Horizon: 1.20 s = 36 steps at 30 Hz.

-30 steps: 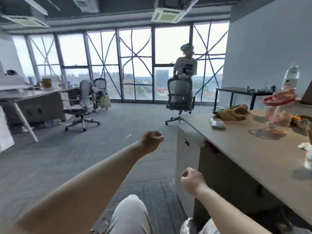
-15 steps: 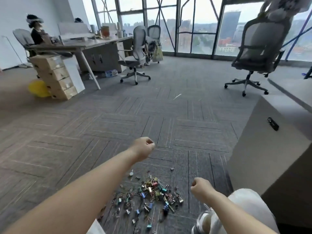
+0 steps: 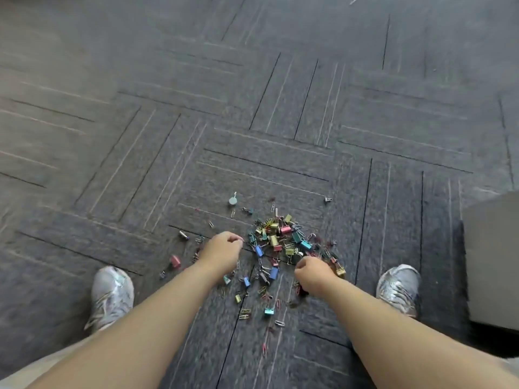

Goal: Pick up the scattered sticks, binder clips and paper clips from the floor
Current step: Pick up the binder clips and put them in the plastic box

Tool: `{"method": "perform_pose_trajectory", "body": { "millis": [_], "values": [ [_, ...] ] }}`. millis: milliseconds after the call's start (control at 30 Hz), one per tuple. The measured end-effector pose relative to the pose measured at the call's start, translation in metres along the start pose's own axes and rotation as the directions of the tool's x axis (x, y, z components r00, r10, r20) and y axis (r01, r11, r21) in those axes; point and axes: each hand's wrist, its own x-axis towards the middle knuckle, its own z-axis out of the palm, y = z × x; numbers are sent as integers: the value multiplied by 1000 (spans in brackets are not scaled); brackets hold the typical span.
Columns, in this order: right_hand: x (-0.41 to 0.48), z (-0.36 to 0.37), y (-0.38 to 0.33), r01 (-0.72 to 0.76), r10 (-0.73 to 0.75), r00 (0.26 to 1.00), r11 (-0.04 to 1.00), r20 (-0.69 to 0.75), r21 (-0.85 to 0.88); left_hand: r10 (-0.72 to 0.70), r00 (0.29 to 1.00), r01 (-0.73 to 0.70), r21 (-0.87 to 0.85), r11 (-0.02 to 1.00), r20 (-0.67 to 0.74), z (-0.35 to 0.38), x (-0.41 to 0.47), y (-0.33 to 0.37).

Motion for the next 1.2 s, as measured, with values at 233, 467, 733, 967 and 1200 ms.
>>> {"method": "perform_pose_trajectory", "body": {
  "millis": [233, 467, 733, 967, 1200],
  "values": [
    [84, 10, 57, 13, 69, 983, 902, 172, -432, -157, 986, 158, -10, 987, 54, 81, 73, -65],
    [157, -47, 90, 74, -99, 994, 918, -44, -391, -140, 982, 136, 38, 990, 124, 150, 107, -76],
    [190, 39, 129, 223, -314, 932, 892, -182, -393, -48, 996, 44, 51, 998, 71, 207, 132, -66],
    [192, 17, 156, 313, -408, 875, 887, -259, -341, -30, 998, 24, 103, 994, 55, 241, 129, -50],
    [194, 18, 174, 314, -350, 911, 932, -217, -182, -52, 998, 47, 120, 992, 45, 258, 121, -52]
  ]
}}
